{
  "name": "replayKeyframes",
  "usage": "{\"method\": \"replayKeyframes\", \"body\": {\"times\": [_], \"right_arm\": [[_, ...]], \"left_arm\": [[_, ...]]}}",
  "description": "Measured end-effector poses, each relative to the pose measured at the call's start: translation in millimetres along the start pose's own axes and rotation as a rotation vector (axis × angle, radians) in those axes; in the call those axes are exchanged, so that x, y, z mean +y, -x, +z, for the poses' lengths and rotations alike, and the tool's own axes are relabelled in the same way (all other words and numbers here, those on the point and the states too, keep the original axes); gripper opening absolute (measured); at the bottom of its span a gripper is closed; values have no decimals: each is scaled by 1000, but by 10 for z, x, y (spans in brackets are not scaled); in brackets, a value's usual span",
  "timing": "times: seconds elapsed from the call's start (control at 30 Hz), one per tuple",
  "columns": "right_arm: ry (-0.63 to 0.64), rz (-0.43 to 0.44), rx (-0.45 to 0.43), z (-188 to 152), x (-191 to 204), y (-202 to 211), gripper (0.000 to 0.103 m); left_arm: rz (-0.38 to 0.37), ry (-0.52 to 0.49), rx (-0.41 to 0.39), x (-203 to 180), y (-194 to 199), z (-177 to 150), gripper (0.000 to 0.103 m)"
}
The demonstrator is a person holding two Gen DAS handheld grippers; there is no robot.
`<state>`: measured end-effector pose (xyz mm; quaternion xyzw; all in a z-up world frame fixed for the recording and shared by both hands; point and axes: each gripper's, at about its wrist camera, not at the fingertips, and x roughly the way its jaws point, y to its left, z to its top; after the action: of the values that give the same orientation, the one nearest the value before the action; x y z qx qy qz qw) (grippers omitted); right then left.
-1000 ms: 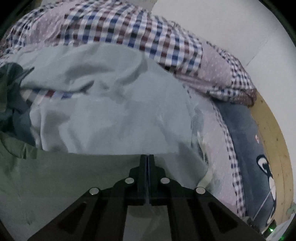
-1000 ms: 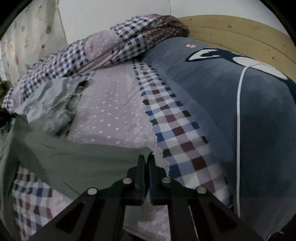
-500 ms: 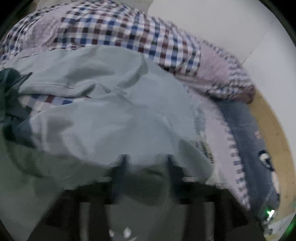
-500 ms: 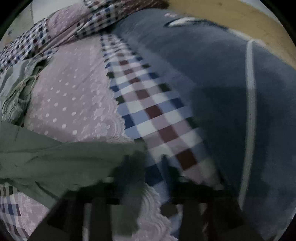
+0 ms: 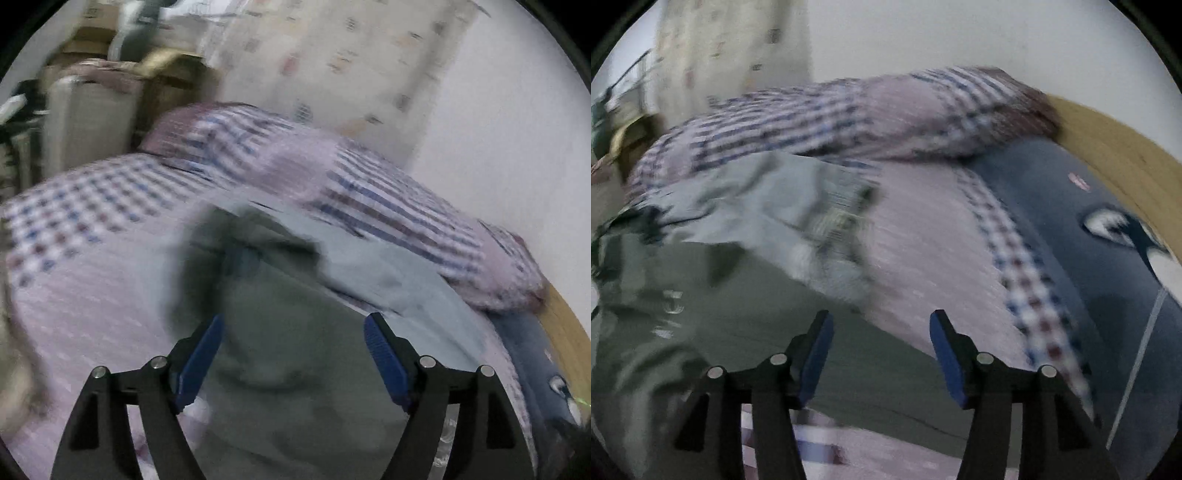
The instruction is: Fold clothes
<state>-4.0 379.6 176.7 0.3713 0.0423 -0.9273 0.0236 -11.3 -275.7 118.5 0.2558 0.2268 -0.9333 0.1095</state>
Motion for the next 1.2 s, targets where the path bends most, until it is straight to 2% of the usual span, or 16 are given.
{"method": "replayKeyframes", "body": {"times": [0.1,0.23,0.37,0.47,0.53,0.6,0.63,0.67,0.7,0.73,0.77,0.9,1.03,1.07,1.17,1.2], "right_arm": [[53,59,-17,136,470,1,62],[114,123,-25,233,1016,-59,63],[156,164,-18,261,1474,-132,63],[165,185,-10,252,1662,-192,63],[164,197,-4,246,1750,-236,63],[161,203,2,249,1790,-290,63],[159,205,6,250,1807,-319,63],[158,206,8,249,1815,-334,63],[157,206,10,244,1816,-341,63],[157,206,12,240,1818,-348,63],[156,206,14,236,1819,-354,63],[157,198,18,211,1768,-373,63],[126,195,14,189,1666,-392,63],[118,195,12,184,1650,-395,63],[108,200,13,154,1639,-390,63],[107,202,14,145,1645,-387,63]], "left_arm": [[88,-1,-43,412,-35,292,82],[88,-149,3,386,-348,642,82],[88,-365,61,-3,-763,790,82],[83,-602,92,-488,-1008,716,82],[83,-718,117,-762,-1145,597,82],[90,-812,148,-982,-1319,461,77],[98,-835,163,-1049,-1413,417,70],[109,-856,181,-1106,-1527,385,54],[113,-850,188,-1120,-1593,397,42],[110,-811,181,-1078,-1598,466,9],[107,-771,173,-1037,-1604,535,0],[86,-597,131,-838,-1567,847,0],[40,-239,-62,-195,-944,1513,0],[52,-155,-117,-5,-774,1649,0],[151,56,-278,564,-281,1903,0],[177,106,-301,721,-178,1960,0]]}}
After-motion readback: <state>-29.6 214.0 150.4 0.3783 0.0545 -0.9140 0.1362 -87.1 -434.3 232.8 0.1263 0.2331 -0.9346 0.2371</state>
